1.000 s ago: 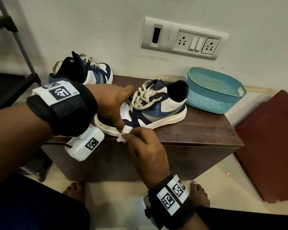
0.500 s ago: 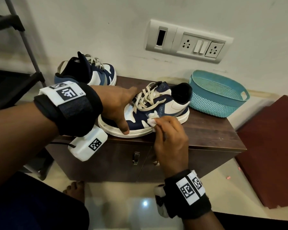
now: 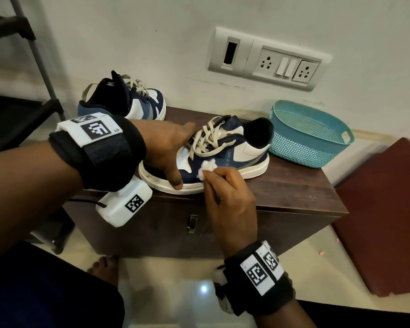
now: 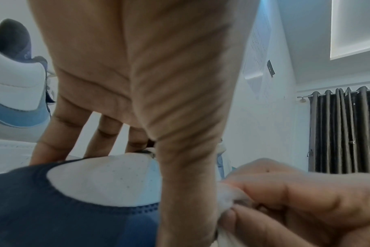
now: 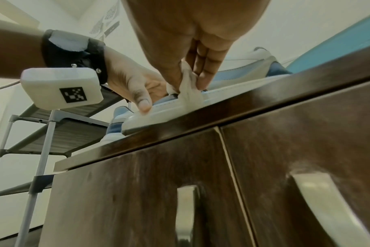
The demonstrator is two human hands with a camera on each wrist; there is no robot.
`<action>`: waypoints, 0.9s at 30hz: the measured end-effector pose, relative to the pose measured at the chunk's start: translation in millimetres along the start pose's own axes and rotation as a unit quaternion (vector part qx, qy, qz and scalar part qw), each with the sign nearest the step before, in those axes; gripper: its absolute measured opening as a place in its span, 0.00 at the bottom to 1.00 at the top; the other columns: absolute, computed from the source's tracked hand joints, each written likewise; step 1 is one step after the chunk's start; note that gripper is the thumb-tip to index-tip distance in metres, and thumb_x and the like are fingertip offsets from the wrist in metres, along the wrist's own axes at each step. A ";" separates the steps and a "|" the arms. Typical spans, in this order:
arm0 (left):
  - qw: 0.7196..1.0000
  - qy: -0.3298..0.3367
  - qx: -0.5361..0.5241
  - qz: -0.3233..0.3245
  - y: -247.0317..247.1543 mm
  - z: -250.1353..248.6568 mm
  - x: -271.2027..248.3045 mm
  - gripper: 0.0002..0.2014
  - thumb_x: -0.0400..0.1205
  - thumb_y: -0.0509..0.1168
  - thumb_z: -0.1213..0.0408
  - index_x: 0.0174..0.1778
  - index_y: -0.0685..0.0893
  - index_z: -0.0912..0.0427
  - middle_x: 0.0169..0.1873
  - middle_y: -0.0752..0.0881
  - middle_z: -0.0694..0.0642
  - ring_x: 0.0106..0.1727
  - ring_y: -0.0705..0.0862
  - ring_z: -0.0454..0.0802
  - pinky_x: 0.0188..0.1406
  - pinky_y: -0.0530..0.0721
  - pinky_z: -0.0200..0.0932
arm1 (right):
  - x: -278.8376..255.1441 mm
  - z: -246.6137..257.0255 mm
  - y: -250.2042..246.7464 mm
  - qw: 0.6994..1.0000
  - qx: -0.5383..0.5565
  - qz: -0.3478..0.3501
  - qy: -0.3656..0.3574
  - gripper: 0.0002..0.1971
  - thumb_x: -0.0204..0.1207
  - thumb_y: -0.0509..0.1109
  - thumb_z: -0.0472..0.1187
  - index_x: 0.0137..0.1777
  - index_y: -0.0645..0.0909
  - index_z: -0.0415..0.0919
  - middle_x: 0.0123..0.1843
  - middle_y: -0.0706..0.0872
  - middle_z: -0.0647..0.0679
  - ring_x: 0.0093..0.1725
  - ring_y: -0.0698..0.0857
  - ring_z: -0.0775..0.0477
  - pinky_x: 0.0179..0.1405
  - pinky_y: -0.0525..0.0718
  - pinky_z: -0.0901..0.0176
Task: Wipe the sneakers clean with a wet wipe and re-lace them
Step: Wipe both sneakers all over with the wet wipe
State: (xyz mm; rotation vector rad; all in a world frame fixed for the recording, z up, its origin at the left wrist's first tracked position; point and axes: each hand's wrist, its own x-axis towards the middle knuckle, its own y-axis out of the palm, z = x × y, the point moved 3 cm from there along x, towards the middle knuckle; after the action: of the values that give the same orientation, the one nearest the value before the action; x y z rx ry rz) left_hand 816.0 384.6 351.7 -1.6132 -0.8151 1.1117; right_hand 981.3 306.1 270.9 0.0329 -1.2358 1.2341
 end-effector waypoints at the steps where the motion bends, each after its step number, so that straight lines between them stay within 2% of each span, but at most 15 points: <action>1: 1.000 -0.001 -0.001 0.000 -0.6 -0.8 -0.4 0.51 0.60 0.86 0.43 0.71 0.64 0.53 0.56 0.82 0.51 0.53 0.79 0.51 0.52 0.79 0.46 | 4.9 1.6 2.1 1.000 -0.006 0.000 -0.004 0.07 0.82 0.73 0.31 0.57 0.90 0.33 0.49 0.86 0.44 0.47 0.85 0.47 0.44 0.86 0.54; 6: 1.000 -0.006 -0.004 0.000 -0.2 -1.3 -0.1 0.50 0.61 0.86 0.44 0.71 0.63 0.54 0.50 0.78 0.48 0.51 0.79 0.52 0.49 0.77 0.45 | -9.2 -11.9 -4.1 1.000 0.001 0.011 0.000 0.09 0.82 0.74 0.31 0.59 0.89 0.32 0.54 0.87 0.44 0.53 0.86 0.48 0.53 0.87 0.55; 10: 1.000 -0.003 -0.001 0.001 0.4 -2.3 1.5 0.52 0.61 0.86 0.44 0.73 0.63 0.53 0.52 0.79 0.50 0.52 0.79 0.52 0.49 0.78 0.46 | -5.1 -8.8 -6.3 1.000 -0.014 0.009 0.007 0.07 0.82 0.74 0.31 0.58 0.90 0.33 0.53 0.88 0.44 0.52 0.87 0.47 0.52 0.87 0.54; 13: 1.000 0.005 0.001 0.001 -0.5 -3.1 1.4 0.51 0.60 0.86 0.44 0.72 0.63 0.53 0.60 0.82 0.53 0.53 0.79 0.51 0.52 0.78 0.45 | 11.2 4.4 -0.1 1.000 -0.017 -0.001 -0.008 0.07 0.83 0.72 0.32 0.57 0.90 0.32 0.50 0.88 0.42 0.49 0.87 0.44 0.48 0.87 0.51; 16: 1.000 0.004 0.005 0.001 -1.2 -2.0 -0.4 0.51 0.61 0.86 0.44 0.73 0.63 0.53 0.63 0.83 0.54 0.53 0.79 0.51 0.53 0.79 0.45 | 6.8 -2.9 -1.8 1.000 0.004 -0.002 -0.014 0.07 0.83 0.73 0.32 0.57 0.90 0.32 0.51 0.88 0.43 0.50 0.87 0.45 0.51 0.86 0.53; 18: 1.000 0.003 0.006 0.006 -1.2 -1.1 -1.1 0.52 0.61 0.86 0.43 0.73 0.63 0.53 0.64 0.83 0.54 0.56 0.80 0.52 0.56 0.81 0.47 | -6.0 -19.2 -10.9 1.000 0.012 -0.003 0.014 0.08 0.81 0.76 0.31 0.58 0.90 0.35 0.52 0.89 0.46 0.52 0.88 0.49 0.53 0.87 0.56; 20: 1.000 0.005 0.003 0.009 -2.6 0.3 -1.5 0.52 0.61 0.86 0.43 0.73 0.63 0.52 0.65 0.83 0.54 0.57 0.81 0.53 0.57 0.81 0.48 | -14.9 -38.1 -26.2 0.996 0.024 -0.041 0.081 0.08 0.79 0.77 0.30 0.56 0.91 0.38 0.53 0.90 0.50 0.51 0.89 0.53 0.53 0.87 0.61; 23: 1.000 0.006 0.000 0.010 -3.9 1.8 -3.4 0.53 0.62 0.86 0.44 0.76 0.62 0.52 0.60 0.82 0.52 0.51 0.78 0.50 0.50 0.76 0.43 | -11.4 -62.2 -47.7 0.974 0.046 -0.154 0.158 0.09 0.77 0.78 0.29 0.56 0.91 0.37 0.52 0.89 0.48 0.50 0.88 0.57 0.53 0.83 0.74; 25: 1.000 0.010 0.004 0.007 -3.2 0.9 -3.7 0.53 0.63 0.86 0.45 0.77 0.61 0.51 0.58 0.82 0.49 0.49 0.77 0.49 0.48 0.74 0.41 | 0.8 -67.6 -50.4 0.968 0.067 -0.183 0.159 0.09 0.77 0.78 0.29 0.56 0.90 0.37 0.53 0.88 0.47 0.51 0.88 0.55 0.54 0.85 0.70; 27: 1.000 0.013 0.010 0.005 -1.7 0.2 -3.1 0.51 0.63 0.85 0.44 0.75 0.61 0.51 0.60 0.83 0.49 0.50 0.78 0.49 0.48 0.74 0.41 | 12.2 -60.6 -42.5 0.968 0.080 -0.179 0.156 0.09 0.77 0.77 0.29 0.56 0.90 0.37 0.54 0.87 0.48 0.52 0.88 0.55 0.53 0.87 0.63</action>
State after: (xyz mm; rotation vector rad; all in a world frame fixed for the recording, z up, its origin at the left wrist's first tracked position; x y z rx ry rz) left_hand 814.7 382.5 354.1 -1.6143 -0.7767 1.1004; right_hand 1050.6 333.5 278.8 0.1669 -0.8123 0.9761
